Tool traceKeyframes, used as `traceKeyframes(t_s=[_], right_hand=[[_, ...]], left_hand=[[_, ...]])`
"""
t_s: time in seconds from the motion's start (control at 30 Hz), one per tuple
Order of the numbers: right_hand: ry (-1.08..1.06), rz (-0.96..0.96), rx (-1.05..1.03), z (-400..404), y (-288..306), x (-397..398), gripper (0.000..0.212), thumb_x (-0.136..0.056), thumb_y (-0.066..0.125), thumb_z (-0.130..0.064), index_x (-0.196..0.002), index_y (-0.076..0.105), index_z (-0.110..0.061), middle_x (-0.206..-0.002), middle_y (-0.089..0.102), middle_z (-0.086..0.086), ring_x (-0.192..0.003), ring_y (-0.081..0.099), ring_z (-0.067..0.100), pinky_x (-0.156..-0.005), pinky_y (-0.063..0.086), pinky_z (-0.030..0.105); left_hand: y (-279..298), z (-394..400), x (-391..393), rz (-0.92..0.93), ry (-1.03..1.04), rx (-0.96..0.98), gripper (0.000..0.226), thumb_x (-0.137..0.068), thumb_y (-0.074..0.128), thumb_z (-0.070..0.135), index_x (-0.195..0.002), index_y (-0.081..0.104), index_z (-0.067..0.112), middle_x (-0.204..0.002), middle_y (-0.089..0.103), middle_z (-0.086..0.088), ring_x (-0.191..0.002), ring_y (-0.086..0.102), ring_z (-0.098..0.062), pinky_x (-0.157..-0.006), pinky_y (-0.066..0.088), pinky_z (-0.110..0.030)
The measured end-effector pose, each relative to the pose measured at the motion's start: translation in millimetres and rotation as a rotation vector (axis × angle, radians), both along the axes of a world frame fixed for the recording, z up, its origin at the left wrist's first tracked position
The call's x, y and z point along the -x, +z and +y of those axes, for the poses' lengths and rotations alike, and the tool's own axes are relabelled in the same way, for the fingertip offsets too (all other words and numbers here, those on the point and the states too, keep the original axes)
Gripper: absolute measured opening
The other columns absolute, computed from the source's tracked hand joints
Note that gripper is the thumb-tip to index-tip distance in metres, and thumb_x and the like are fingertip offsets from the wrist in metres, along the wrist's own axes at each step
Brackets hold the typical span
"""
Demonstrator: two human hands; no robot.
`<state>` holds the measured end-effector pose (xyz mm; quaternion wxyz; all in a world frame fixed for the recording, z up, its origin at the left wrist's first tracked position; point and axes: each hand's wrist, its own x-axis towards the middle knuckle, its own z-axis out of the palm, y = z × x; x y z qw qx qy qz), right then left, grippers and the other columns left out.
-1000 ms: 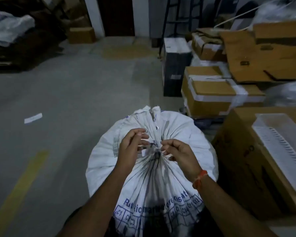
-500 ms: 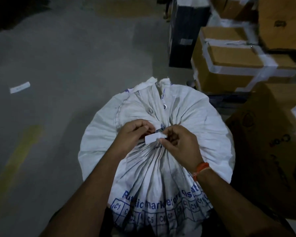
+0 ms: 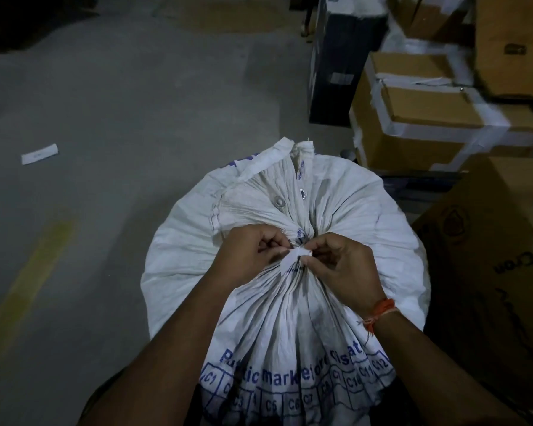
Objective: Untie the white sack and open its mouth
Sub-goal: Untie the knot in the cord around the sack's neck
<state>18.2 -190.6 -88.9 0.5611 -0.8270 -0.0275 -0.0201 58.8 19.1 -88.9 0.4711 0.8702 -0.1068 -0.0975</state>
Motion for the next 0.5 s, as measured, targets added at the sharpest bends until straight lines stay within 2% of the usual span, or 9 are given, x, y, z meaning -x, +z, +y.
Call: traceKeyframes(t_s=[0.1, 0.23, 0.27, 0.33, 0.37, 0.43, 0.5], right_hand=[[0.01, -0.006, 0.007, -2.2, -0.9, 1.3, 0.018, -0.078, 0.085, -0.009, -0.089, 0.078, -0.021, -0.086, 0.079, -0.008, -0.082, 0.075, 0.004, -0.078, 0.059, 0.017], [0.01, -0.002, 0.005, -3.3, -4.8, 0.3, 0.017, -0.078, 0.085, -0.008, -0.09, 0.078, -0.016, -0.088, 0.079, -0.006, -0.084, 0.075, 0.003, -0.08, 0.058, 0.016], [0.01, -0.001, 0.003, -3.1, -5.7, 0.1, 0.016, -0.078, 0.085, -0.007, -0.091, 0.078, -0.014, -0.088, 0.079, -0.006, -0.084, 0.075, 0.003, -0.079, 0.057, 0.016], [0.007, -0.007, 0.013, -2.7, -7.5, 0.3, 0.016, -0.078, 0.085, -0.007, -0.091, 0.078, -0.013, -0.088, 0.079, -0.006, -0.084, 0.074, 0.002, -0.079, 0.056, 0.014], [0.005, -0.012, 0.023, -2.4, -8.5, 0.5, 0.016, -0.078, 0.085, -0.007, -0.091, 0.078, -0.013, -0.088, 0.079, -0.006, -0.084, 0.074, 0.001, -0.079, 0.056, 0.013], [-0.002, -0.016, 0.034, -1.7, -11.5, 0.9, 0.015, -0.078, 0.085, -0.007, -0.091, 0.078, -0.013, -0.088, 0.079, -0.006, -0.084, 0.074, 0.001, -0.08, 0.057, 0.015], [-0.001, -0.017, 0.043, 0.3, -13.8, 1.1, 0.015, -0.078, 0.084, -0.007, -0.091, 0.079, -0.013, -0.088, 0.079, -0.006, -0.083, 0.074, 0.002, -0.08, 0.059, 0.019]], left_hand=[[3.2, -1.9, 1.4, -0.028, -0.013, -0.039, 0.009, -0.086, 0.078, 0.018, -0.086, 0.08, 0.027, -0.082, 0.077, 0.009, -0.079, 0.072, -0.007, -0.08, 0.06, -0.036], [5.6, -7.2, 1.7, -0.089, -0.013, -0.088, 0.009, -0.088, 0.074, 0.02, -0.083, 0.076, 0.028, -0.084, 0.075, 0.011, -0.084, 0.067, -0.005, -0.087, 0.051, -0.035], [6.0, -9.1, 2.7, -0.109, -0.002, -0.101, 0.009, -0.088, 0.074, 0.018, -0.083, 0.076, 0.026, -0.085, 0.074, 0.011, -0.084, 0.065, -0.003, -0.088, 0.045, -0.027], [9.3, -12.7, 7.1, -0.148, 0.035, -0.151, 0.009, -0.089, 0.074, 0.013, -0.086, 0.078, 0.02, -0.086, 0.074, 0.009, -0.085, 0.062, -0.002, -0.083, 0.027, -0.001], [9.2, -13.4, 8.3, -0.157, 0.049, -0.166, 0.008, -0.089, 0.074, 0.012, -0.087, 0.078, 0.019, -0.087, 0.074, 0.009, -0.086, 0.061, -0.001, -0.08, 0.023, 0.003], [4.9, -13.9, 9.2, -0.147, 0.044, -0.16, 0.008, -0.089, 0.073, 0.012, -0.086, 0.077, 0.019, -0.087, 0.074, 0.008, -0.086, 0.063, -0.003, -0.079, 0.026, -0.001], [1.0, -15.8, 10.0, -0.115, 0.021, -0.129, 0.01, -0.089, 0.072, 0.01, -0.086, 0.076, 0.018, -0.082, 0.073, 0.008, -0.081, 0.063, -0.004, -0.079, 0.038, -0.017]])
